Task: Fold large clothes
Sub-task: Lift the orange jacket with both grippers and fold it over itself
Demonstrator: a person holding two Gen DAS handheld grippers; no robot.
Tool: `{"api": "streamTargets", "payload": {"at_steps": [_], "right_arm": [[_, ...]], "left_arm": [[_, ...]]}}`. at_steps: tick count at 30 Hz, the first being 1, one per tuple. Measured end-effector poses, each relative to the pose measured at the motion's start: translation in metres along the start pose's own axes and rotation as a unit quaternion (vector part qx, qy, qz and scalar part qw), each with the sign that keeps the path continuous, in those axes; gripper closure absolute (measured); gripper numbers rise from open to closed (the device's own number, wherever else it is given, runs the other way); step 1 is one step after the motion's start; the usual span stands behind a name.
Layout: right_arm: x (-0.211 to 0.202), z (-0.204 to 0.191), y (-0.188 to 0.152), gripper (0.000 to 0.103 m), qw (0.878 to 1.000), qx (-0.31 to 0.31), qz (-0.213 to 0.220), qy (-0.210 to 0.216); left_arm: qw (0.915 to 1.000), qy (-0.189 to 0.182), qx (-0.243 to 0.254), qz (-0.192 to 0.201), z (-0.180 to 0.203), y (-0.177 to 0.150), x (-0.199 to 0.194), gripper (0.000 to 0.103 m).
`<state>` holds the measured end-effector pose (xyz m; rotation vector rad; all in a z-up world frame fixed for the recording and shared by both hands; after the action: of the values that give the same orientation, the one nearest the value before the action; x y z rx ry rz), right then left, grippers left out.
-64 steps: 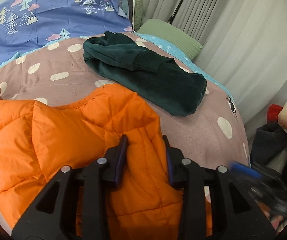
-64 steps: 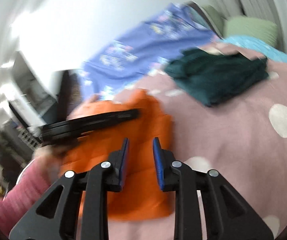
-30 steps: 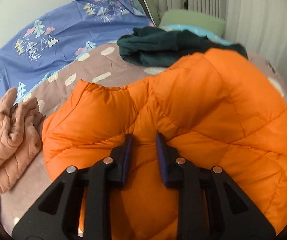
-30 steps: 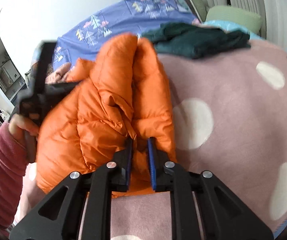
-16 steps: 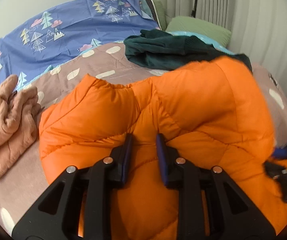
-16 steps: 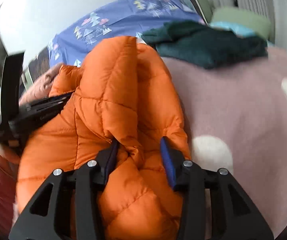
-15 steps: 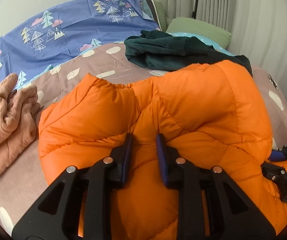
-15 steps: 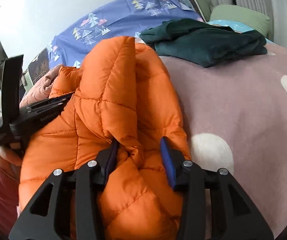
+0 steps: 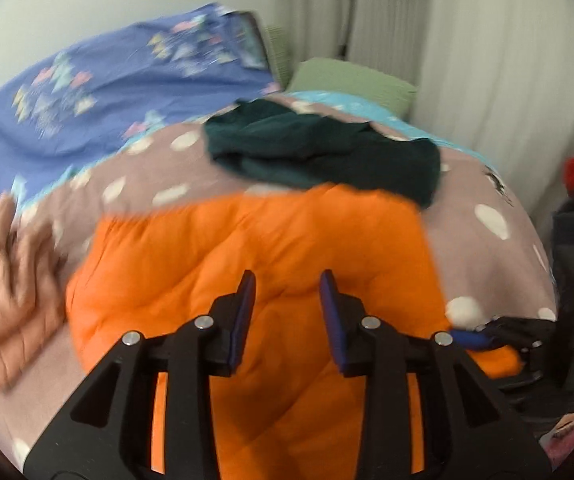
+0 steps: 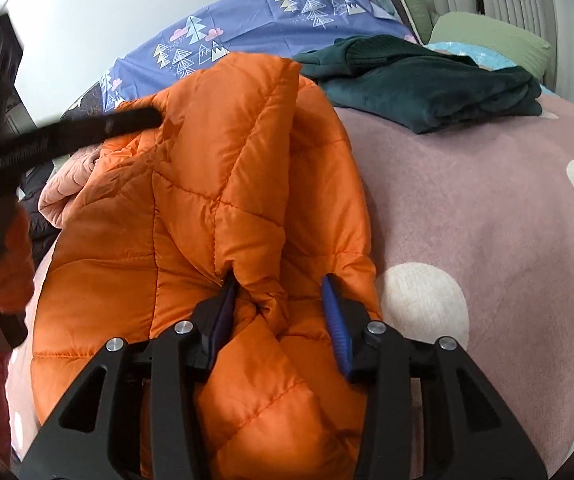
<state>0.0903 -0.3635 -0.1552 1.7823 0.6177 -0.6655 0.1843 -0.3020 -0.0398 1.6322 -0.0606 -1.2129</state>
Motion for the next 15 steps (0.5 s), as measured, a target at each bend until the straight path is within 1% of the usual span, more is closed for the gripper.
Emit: {"api": "streamTargets", "payload": {"at_steps": [1,2,3,4,5,7,8,9,12,15], "right_arm": [[0.000,0.000,0.001,0.061,1.000,0.000,0.000,0.001],[0.000,0.001,0.001,0.061,1.000,-0.001,0.000,0.000],[0.000,0.000,0.001,0.061,1.000,-0.003,0.000,-0.002],[0.001,0.000,0.001,0.060,1.000,-0.004,-0.001,-0.002],[0.001,0.000,0.002,0.060,1.000,-0.004,0.000,-0.001],[0.003,0.000,0.003,0.059,1.000,-0.007,-0.003,-0.002],[0.004,-0.001,0.003,0.059,1.000,-0.010,-0.005,-0.003],[0.005,-0.002,0.003,0.059,1.000,-0.013,-0.007,-0.006],[0.009,-0.003,0.003,0.059,1.000,-0.020,-0.012,-0.020],[0.008,-0.002,0.003,0.058,1.000,-0.018,-0.011,-0.021]], "left_arm": [[0.9999,0.007,0.014,-0.004,0.005,0.006,0.006,0.062],[0.9993,0.020,0.025,-0.017,0.005,0.008,0.018,0.058],[0.9979,0.039,0.033,-0.040,0.002,0.003,0.034,0.046],[0.9967,0.046,0.036,-0.057,-0.003,-0.003,0.047,0.043],[0.9955,0.052,0.029,-0.074,-0.011,-0.014,0.064,0.043],[0.9969,0.039,-0.002,-0.069,-0.019,-0.020,0.071,0.043],[0.9969,0.038,-0.009,-0.069,-0.021,-0.023,0.072,0.043],[0.9965,0.044,-0.008,-0.070,-0.022,-0.026,0.074,0.043],[0.9937,0.084,0.018,-0.072,-0.020,-0.033,0.080,0.043],[0.9932,0.089,0.018,-0.073,-0.019,-0.035,0.081,0.043]]}}
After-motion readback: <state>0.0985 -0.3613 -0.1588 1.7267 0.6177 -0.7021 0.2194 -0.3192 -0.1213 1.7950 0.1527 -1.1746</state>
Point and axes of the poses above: each gripper's, at about its wrist camera, not at the fingertips, and x roughly the way its jaws point, z to its right, y to its top, the point moved 7 cm from there along x, roughly the way its jaws point, and after that the axes turned 3 degrees about -x, right-handed, at the moved point
